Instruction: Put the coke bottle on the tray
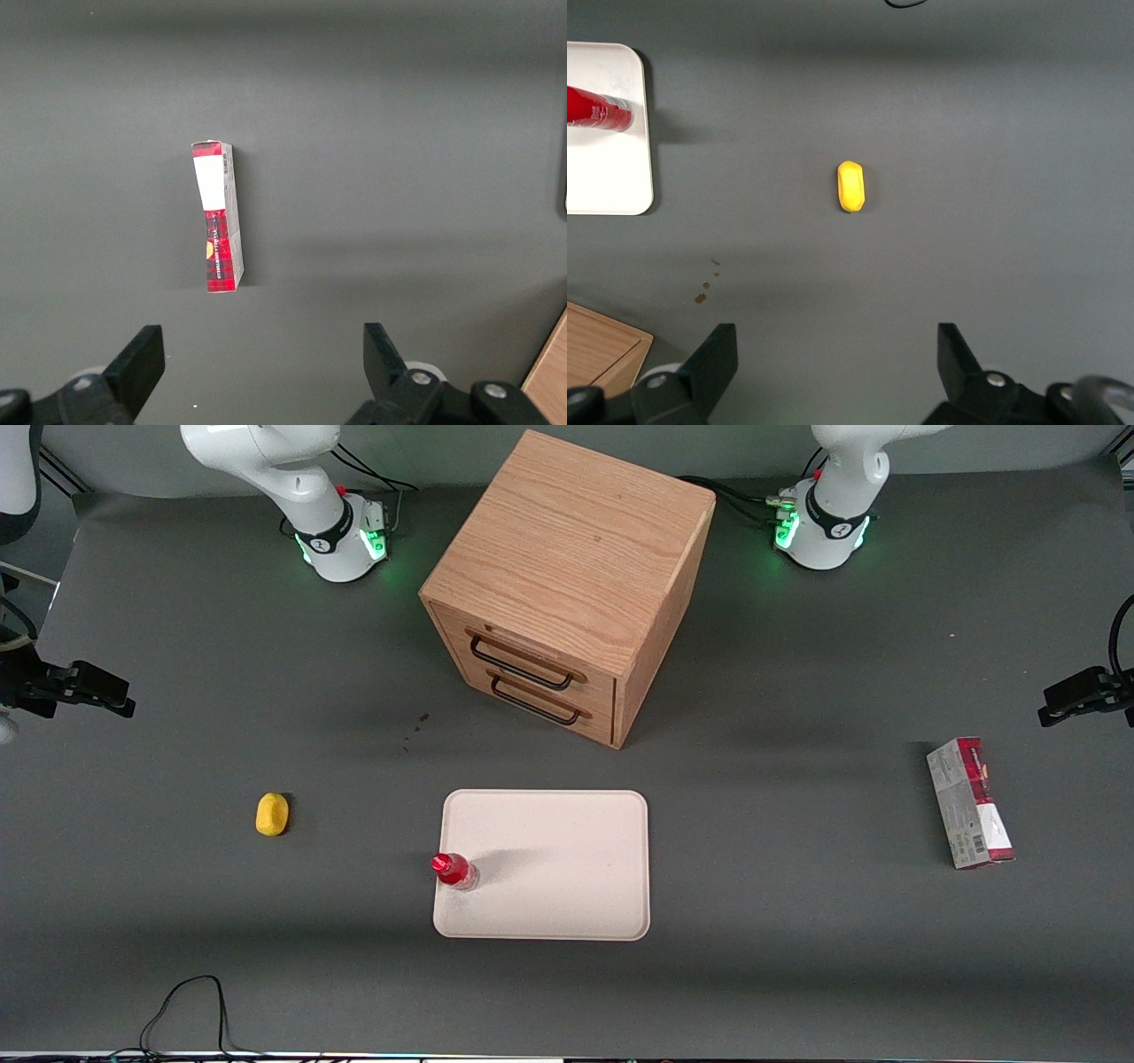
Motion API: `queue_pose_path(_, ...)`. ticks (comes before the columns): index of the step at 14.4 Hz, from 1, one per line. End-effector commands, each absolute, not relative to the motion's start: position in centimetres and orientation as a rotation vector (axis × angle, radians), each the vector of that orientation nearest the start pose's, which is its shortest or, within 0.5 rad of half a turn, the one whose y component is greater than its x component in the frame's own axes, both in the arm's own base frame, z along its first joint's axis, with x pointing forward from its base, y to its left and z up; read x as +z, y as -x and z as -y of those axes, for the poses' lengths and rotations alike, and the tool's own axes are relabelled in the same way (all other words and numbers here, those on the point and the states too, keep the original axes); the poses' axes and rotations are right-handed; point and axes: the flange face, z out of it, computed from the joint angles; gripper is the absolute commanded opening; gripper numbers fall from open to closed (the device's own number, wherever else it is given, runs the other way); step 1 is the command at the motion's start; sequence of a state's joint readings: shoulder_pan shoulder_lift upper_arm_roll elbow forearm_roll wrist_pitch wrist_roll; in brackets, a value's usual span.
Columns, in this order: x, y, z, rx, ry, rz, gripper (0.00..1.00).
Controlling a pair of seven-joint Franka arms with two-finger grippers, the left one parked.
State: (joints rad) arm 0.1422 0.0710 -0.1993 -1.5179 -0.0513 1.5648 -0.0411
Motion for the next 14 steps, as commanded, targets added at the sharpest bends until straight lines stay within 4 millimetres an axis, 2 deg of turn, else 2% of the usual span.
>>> queue_pose_path(1,61.50,-57.11,3.21,0.048,3.196,-0.035,1.00)
queue_pose_path(4,61.59,-57.12,3.30,0.045,3.196,0.019,1.00)
queue_pose_path(14,61.42,-56.64,3.35,0.080,3.143,-0.007,1.00)
